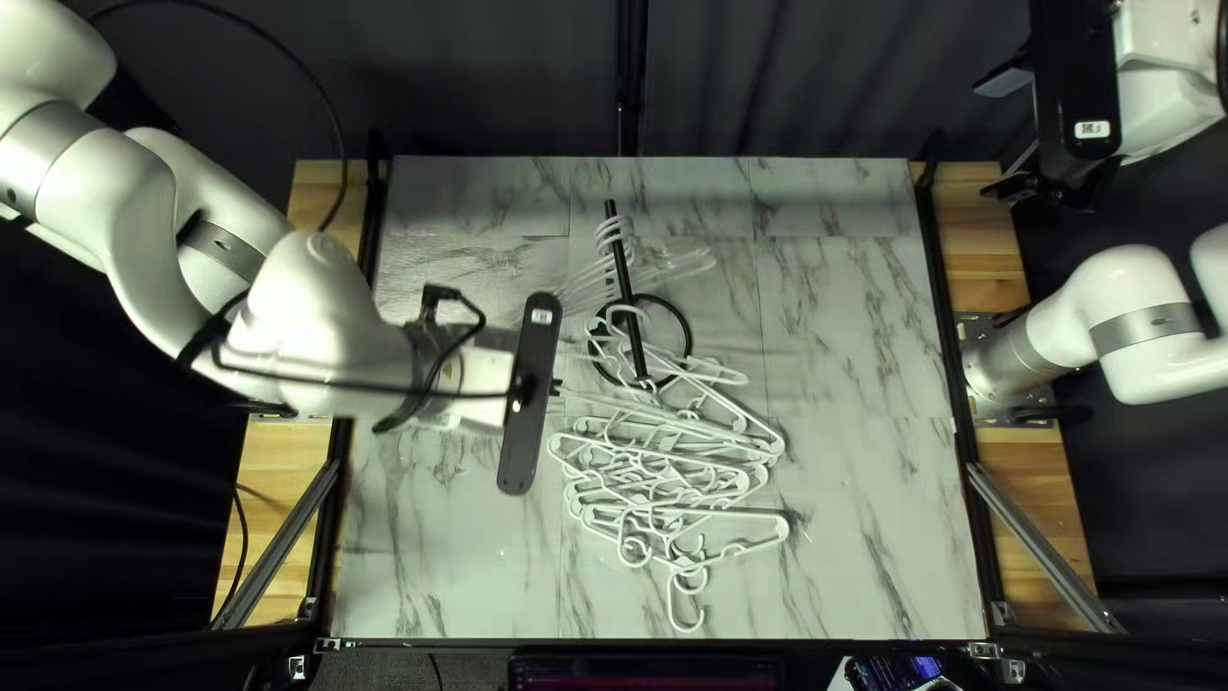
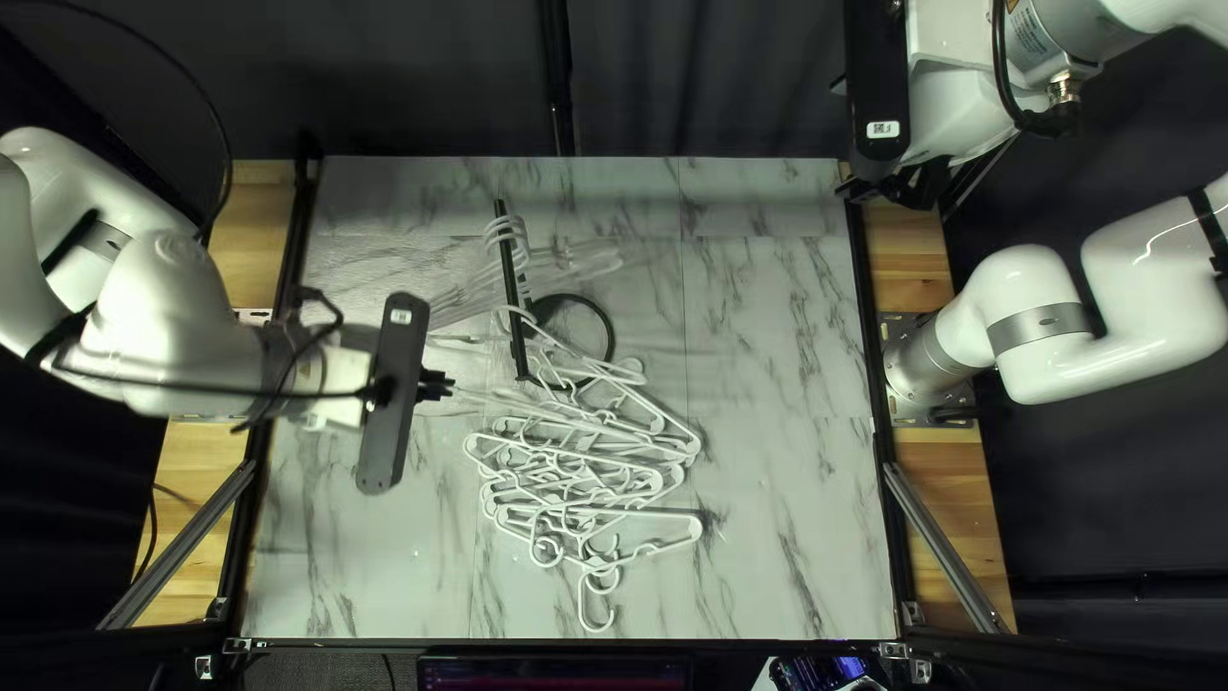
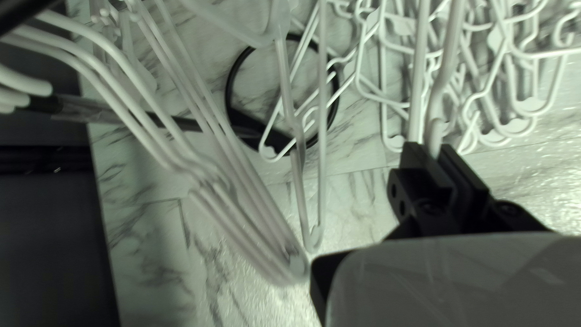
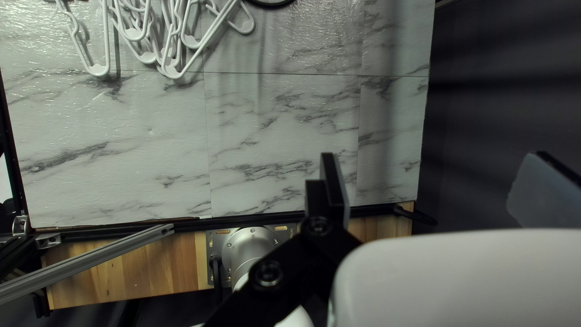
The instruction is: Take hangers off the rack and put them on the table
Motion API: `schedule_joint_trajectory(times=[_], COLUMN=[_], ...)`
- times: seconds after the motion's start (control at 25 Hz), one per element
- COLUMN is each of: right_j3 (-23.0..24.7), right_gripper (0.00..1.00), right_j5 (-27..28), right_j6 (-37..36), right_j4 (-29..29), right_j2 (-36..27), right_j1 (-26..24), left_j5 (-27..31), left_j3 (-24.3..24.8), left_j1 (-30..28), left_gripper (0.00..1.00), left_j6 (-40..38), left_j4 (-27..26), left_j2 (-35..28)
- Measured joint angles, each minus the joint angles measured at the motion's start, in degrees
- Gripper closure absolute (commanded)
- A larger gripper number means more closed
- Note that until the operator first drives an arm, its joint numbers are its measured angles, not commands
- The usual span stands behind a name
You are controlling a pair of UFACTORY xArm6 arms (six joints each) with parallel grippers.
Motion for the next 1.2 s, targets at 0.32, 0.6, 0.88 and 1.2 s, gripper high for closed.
schedule_joint_trajectory(times=[0.32,0.6,0.88,1.2], right_j3=[0.0,0.0,0.0,0.0], right_gripper=[0.0,0.0,0.0,0.0], right_j5=[0.0,0.0,0.0,0.0], right_j6=[0.0,0.0,0.0,0.0], right_j4=[0.0,0.0,0.0,0.0], right_j2=[0.0,0.0,0.0,0.0], right_j1=[0.0,0.0,0.0,0.0], left_j5=[16.5,24.0,24.0,22.5], left_j3=[-7.8,-8.9,-8.9,-9.2], left_j1=[-10.8,-14.1,-14.1,-15.7], left_gripper=[1.0,1.0,1.0,1.0], left_j6=[-11.9,-15.4,-15.4,-17.0], left_j4=[9.3,11.9,12.0,10.8], left_j2=[10.2,11.1,11.1,12.7])
